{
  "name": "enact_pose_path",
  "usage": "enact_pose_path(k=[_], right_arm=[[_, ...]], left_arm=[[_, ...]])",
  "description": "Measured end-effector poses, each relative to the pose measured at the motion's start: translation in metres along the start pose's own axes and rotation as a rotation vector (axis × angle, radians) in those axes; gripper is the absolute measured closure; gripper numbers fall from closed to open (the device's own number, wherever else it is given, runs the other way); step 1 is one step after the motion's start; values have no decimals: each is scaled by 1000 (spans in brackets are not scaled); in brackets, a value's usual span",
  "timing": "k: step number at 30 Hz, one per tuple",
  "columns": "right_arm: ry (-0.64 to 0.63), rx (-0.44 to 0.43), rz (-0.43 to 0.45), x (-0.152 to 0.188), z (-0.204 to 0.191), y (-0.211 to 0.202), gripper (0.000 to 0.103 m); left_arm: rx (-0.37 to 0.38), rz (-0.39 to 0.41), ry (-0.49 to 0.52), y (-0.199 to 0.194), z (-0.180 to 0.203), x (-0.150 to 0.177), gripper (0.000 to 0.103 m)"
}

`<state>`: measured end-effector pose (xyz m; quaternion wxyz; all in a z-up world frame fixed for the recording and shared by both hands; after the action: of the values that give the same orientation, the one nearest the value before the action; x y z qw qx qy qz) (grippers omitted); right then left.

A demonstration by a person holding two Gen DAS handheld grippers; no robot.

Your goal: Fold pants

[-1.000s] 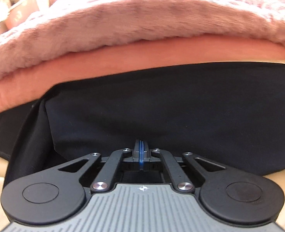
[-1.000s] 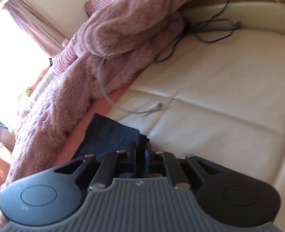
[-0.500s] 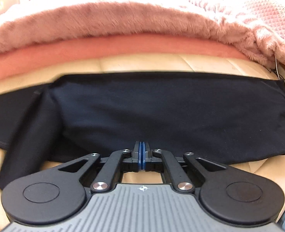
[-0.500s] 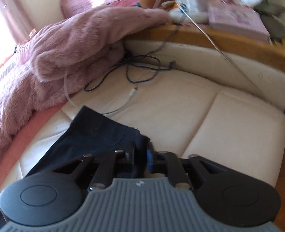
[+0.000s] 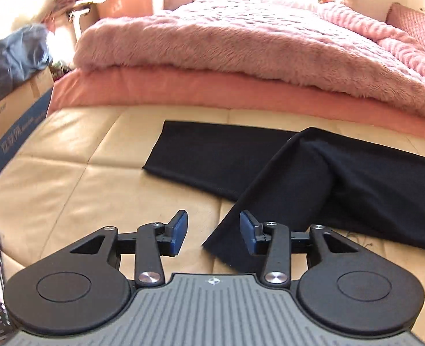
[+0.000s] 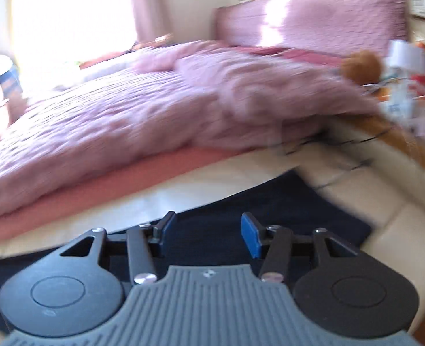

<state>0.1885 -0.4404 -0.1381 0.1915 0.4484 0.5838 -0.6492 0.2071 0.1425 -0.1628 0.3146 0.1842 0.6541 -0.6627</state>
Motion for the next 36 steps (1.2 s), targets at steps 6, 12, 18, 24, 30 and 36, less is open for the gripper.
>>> enact_pose_path(k=[6, 12, 18, 24, 30, 36], right_arm=[[-111, -122, -75, 41, -71, 13, 59], [-287, -190, -107, 55, -119, 20, 70], [-356, -187, -184, 70, -124, 38, 81], [-350, -172, -243, 79, -114, 55, 81], [-379, -182, -258, 77, -115, 57, 81], [-369, -194, -276, 75, -113, 58, 81]], left_arm=[[42, -48, -134, 17, -18, 19, 52], [69, -31, -114, 18, -12, 27, 92], [89, 37, -101, 8, -10, 15, 103], [113, 98, -30, -15, -17, -47, 103], [101, 62, 83, -12, -19, -129, 103], [12, -109, 143, 55, -34, -172, 103]])
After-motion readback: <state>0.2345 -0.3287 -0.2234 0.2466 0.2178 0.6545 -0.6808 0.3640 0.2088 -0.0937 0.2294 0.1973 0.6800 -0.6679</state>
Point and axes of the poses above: each gripper's, at about its wrist camera, not at the fingertips, and y roughly the way its jaws point, z to its right, x to its underside, the point moved 6 cm from there along y, roughly the way its jaws point, and after that the axes turned 7 degrees about -y, right-handed, at the moved point
